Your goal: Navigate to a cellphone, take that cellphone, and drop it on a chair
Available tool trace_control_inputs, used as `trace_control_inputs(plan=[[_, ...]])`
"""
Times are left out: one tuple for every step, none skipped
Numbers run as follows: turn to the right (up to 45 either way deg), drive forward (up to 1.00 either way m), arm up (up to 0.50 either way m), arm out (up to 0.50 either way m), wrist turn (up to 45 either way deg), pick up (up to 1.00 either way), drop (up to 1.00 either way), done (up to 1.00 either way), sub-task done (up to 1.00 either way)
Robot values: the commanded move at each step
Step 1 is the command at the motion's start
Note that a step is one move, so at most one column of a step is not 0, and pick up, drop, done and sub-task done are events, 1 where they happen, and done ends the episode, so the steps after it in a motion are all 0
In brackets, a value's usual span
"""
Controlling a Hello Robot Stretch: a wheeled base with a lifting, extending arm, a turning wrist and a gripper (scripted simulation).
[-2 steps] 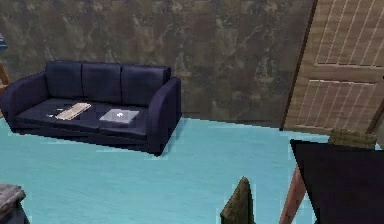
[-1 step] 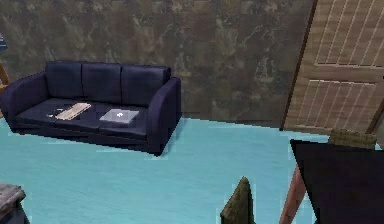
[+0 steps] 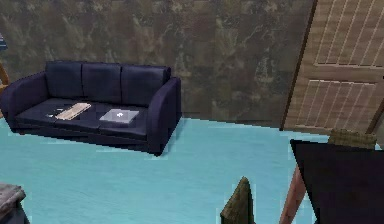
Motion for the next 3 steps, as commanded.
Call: trace_control_inputs(plan=[[0.0,0.00,0.00,0.00,30.0,0.00,0.00,0.00,0.00],[0.0,0.00,-0.30,0.00,0.0,0.00,0.00,0.00,0.00],[0.0,0.00,0.00,0.00,0.0,1.00,0.00,0.00,0.00]])
